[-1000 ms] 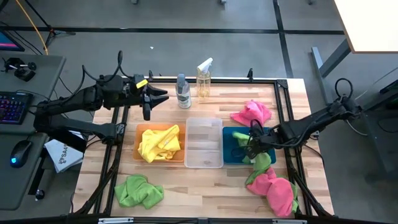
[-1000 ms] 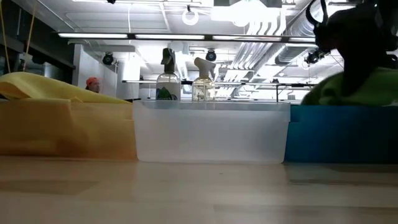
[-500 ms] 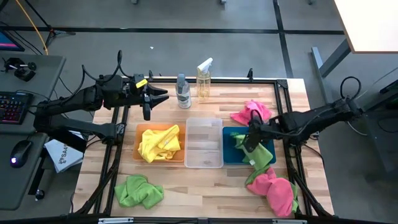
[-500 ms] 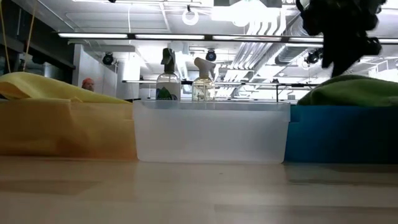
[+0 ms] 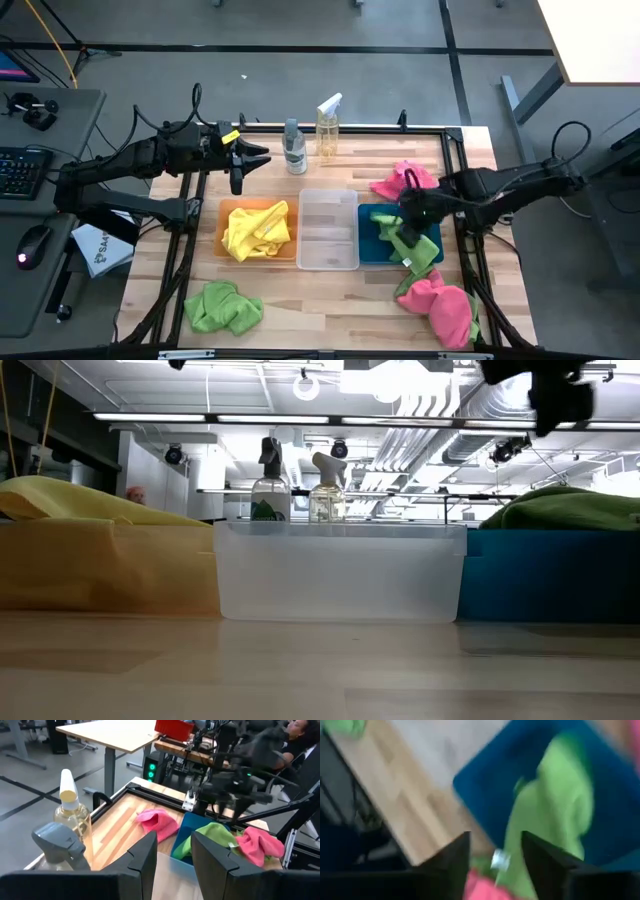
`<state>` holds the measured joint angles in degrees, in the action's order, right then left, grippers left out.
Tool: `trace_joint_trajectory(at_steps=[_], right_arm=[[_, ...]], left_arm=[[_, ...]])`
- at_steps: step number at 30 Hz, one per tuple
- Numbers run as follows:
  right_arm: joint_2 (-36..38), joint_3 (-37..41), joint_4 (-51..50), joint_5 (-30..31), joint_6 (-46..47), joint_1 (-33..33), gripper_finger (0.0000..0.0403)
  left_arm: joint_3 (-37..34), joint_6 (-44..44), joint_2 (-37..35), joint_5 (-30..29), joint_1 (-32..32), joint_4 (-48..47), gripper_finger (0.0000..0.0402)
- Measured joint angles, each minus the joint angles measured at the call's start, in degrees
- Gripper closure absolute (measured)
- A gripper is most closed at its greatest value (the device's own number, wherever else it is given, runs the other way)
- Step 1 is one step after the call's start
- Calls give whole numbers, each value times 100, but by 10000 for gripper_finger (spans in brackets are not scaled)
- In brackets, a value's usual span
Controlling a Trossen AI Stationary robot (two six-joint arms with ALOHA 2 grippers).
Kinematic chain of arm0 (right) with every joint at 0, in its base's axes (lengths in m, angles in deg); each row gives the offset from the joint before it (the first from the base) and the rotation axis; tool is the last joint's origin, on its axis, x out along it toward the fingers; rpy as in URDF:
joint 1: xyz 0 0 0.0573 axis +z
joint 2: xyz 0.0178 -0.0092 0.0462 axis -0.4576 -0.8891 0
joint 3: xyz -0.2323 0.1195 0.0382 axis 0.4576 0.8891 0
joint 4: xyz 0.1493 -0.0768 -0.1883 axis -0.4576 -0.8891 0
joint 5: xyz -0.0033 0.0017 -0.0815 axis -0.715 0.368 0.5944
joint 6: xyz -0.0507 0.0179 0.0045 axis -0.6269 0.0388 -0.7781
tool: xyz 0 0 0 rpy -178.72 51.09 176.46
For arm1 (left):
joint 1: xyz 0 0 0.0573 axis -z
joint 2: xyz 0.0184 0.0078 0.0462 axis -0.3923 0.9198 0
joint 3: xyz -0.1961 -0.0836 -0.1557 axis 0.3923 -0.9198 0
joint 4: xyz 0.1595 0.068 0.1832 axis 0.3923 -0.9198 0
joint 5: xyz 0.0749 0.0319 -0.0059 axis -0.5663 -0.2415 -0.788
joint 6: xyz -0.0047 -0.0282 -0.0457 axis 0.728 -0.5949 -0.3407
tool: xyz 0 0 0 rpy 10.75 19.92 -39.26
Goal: Sort microfiber towel by color & place in baskets
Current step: Put the top left green microfiber cloth into the blue bin
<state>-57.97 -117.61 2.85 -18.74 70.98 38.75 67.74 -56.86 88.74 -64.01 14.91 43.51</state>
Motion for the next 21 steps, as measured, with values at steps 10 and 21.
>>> trace_joint_trajectory(at_steps=[10,21], right_arm=[[-384,929,188,-628,878,648,389],[-383,1939,359,353,901,160,400]], left_arm=[[0,-30,0,0,0,17,293],[0,-30,0,-2,-2,16,293]])
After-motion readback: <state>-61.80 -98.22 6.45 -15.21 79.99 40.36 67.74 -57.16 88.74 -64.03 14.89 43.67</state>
